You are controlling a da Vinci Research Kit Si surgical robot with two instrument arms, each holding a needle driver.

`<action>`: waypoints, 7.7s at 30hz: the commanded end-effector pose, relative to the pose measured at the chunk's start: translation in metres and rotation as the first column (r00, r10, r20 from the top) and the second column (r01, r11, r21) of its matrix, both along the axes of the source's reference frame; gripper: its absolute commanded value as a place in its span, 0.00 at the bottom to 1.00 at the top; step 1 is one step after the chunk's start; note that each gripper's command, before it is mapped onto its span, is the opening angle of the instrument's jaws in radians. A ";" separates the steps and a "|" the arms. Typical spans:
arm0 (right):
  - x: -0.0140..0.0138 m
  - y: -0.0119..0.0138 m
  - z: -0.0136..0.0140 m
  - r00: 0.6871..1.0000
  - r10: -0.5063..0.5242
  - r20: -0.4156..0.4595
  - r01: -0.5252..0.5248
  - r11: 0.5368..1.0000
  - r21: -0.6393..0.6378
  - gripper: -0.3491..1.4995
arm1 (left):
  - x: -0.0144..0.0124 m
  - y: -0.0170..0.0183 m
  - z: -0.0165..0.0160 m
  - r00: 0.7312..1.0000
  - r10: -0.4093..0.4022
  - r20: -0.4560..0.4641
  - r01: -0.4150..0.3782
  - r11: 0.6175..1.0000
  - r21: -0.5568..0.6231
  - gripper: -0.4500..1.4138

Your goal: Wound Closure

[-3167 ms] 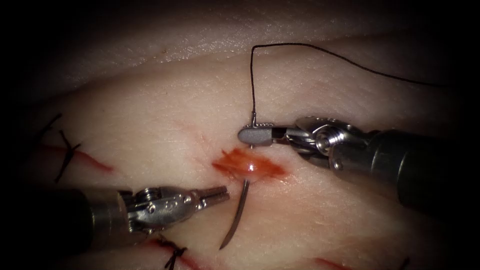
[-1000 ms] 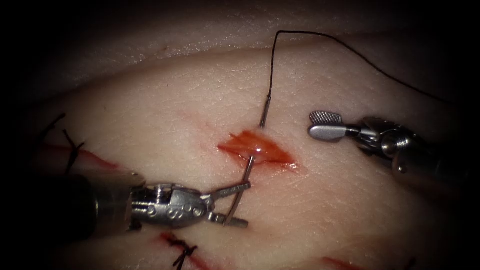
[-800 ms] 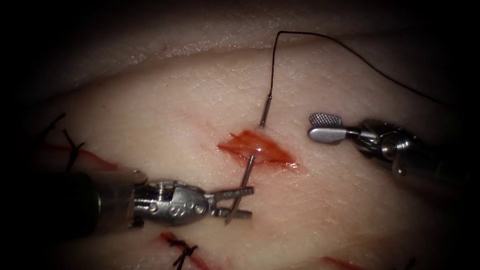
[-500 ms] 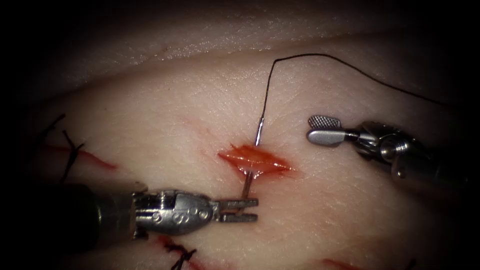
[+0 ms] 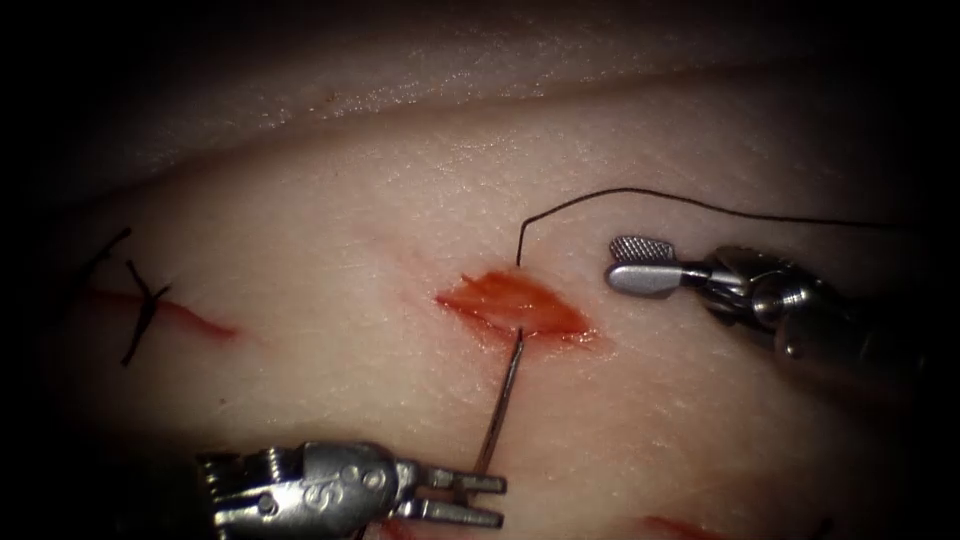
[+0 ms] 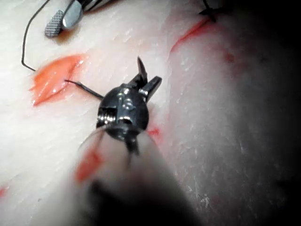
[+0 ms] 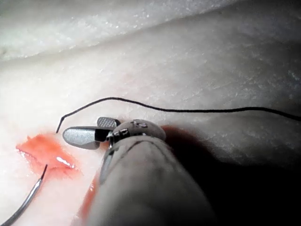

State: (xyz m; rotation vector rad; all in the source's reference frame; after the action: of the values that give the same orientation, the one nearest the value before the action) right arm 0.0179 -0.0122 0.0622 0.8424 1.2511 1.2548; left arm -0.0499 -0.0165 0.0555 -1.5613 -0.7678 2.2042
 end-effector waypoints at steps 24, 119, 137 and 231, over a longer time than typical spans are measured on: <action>-0.0005 -0.0025 -0.0037 0.999 -0.030 -0.024 0.031 0.999 0.023 0.40 | 0.0015 0.0054 -0.0100 0.980 -0.198 0.029 0.192 0.892 -0.409 0.00; 0.0074 0.0014 -0.0113 0.997 -0.009 0.077 -0.001 0.992 0.127 0.00 | -0.0016 0.0029 -0.0047 0.980 -0.190 -0.049 0.098 0.689 -0.718 0.95; 0.0060 0.0038 -0.0114 0.992 -0.010 0.124 0.045 0.959 -0.280 0.00 | 0.0017 0.0062 0.0017 0.989 -0.058 -0.136 0.009 0.940 -0.340 0.00; 0.0094 0.0038 -0.0033 0.984 0.039 0.172 0.130 0.502 -0.855 0.00 | -0.0005 0.0110 0.0111 0.838 0.114 -0.534 -0.306 0.908 -0.286 0.61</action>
State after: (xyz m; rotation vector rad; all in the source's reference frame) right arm 0.0264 -0.0087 0.0585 -0.0012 1.4703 0.4661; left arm -0.0494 -0.0056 0.0658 -0.9619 -0.3794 2.8729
